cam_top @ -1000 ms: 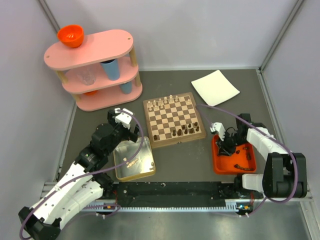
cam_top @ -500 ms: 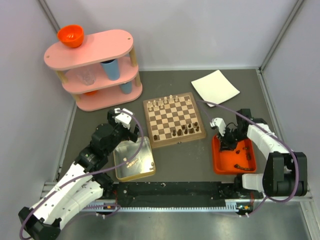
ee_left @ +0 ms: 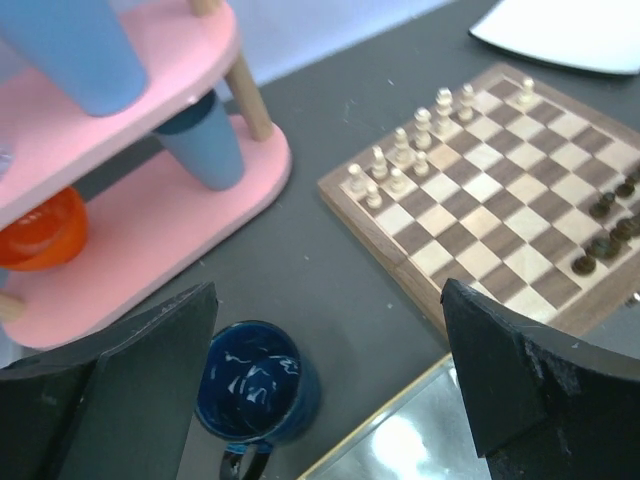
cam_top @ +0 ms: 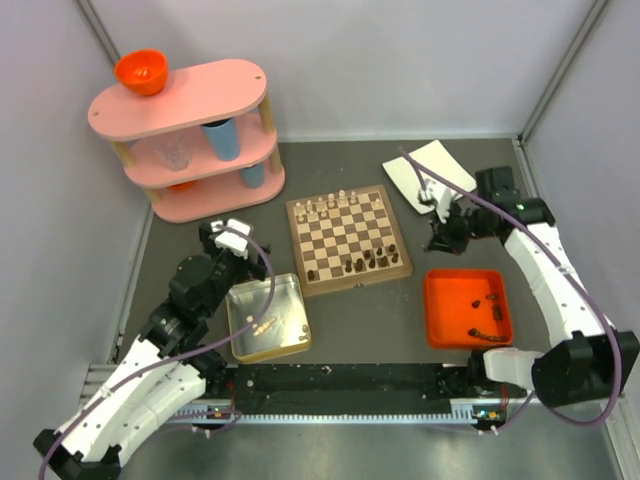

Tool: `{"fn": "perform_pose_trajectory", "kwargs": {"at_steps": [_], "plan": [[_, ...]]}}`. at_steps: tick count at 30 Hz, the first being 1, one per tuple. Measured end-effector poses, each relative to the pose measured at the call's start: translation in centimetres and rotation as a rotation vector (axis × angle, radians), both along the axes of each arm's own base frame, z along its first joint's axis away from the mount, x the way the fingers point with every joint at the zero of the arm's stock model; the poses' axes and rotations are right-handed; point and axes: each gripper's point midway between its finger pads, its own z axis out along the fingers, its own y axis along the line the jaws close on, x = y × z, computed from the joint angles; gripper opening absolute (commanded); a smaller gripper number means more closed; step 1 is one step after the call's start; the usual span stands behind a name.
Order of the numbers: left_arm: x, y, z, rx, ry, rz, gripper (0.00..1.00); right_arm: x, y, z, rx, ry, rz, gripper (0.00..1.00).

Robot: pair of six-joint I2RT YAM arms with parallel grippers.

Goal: Set up the chess pieces on the board

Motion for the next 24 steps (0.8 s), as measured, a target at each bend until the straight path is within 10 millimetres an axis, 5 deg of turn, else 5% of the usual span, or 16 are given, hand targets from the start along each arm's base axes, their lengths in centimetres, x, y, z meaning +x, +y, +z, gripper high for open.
{"fn": "perform_pose_trajectory", "kwargs": {"at_steps": [5, 14, 19, 24], "plan": [[-0.4, 2.4, 2.3, -0.045, -0.097, 0.103, 0.99, 2.6, 8.6, 3.1, 0.089, 0.019, 0.175, 0.0], [-0.8, 6.2, 3.6, -0.065, -0.175, 0.28, 0.99, 3.9, 24.3, -0.5, 0.05, 0.151, 0.367, 0.0], [-0.8, 6.5, 3.7, -0.065, -0.181, 0.299, 0.99, 3.0, 29.0, -3.6, -0.02, 0.174, 0.401, 0.0], [-0.8, 6.5, 3.7, -0.063, -0.181, 0.299, 0.99, 3.1, 30.4, -5.7, -0.074, 0.179, 0.391, 0.0]]}}
